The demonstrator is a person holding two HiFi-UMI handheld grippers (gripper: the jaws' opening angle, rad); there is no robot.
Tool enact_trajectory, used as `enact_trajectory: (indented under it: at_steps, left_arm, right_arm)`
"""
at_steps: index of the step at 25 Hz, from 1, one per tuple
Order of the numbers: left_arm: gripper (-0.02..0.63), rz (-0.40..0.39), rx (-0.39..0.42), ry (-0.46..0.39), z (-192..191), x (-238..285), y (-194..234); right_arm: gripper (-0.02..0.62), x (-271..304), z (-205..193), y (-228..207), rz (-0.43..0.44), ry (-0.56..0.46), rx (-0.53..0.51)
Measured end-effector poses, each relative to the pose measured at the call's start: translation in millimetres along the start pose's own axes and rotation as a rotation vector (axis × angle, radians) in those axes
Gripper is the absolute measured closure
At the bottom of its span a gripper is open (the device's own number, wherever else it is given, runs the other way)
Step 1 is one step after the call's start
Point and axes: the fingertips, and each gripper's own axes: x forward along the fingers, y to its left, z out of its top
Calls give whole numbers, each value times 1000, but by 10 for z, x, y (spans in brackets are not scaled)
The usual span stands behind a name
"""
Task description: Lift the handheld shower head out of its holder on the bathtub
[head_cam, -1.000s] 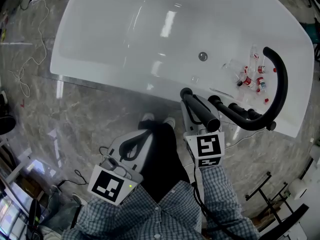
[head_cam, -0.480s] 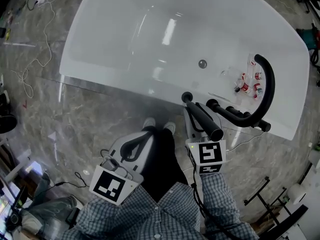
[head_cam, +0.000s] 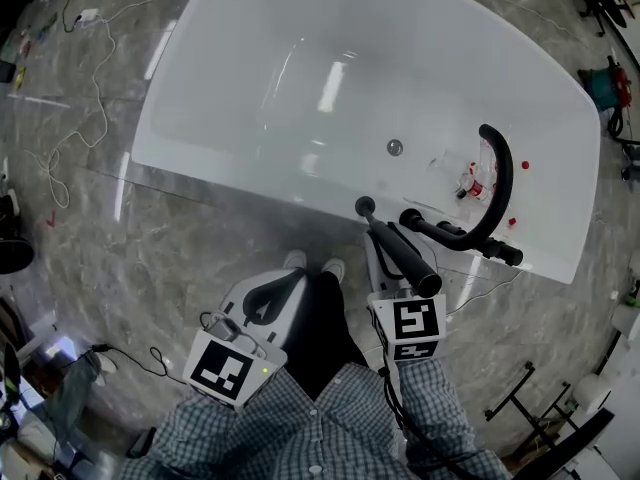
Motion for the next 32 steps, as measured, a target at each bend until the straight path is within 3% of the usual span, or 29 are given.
enact_trajectory:
  at_steps: [5,32]
  left_arm:
    - [604,-8,-7,-7,171,-101,-83]
    - [604,-46,132,-116,1123,-419,-508]
  right_arm:
    - [468,-222,175,36,-2,-8,4]
    - [468,-1195,1095,20,-38,-129,-9]
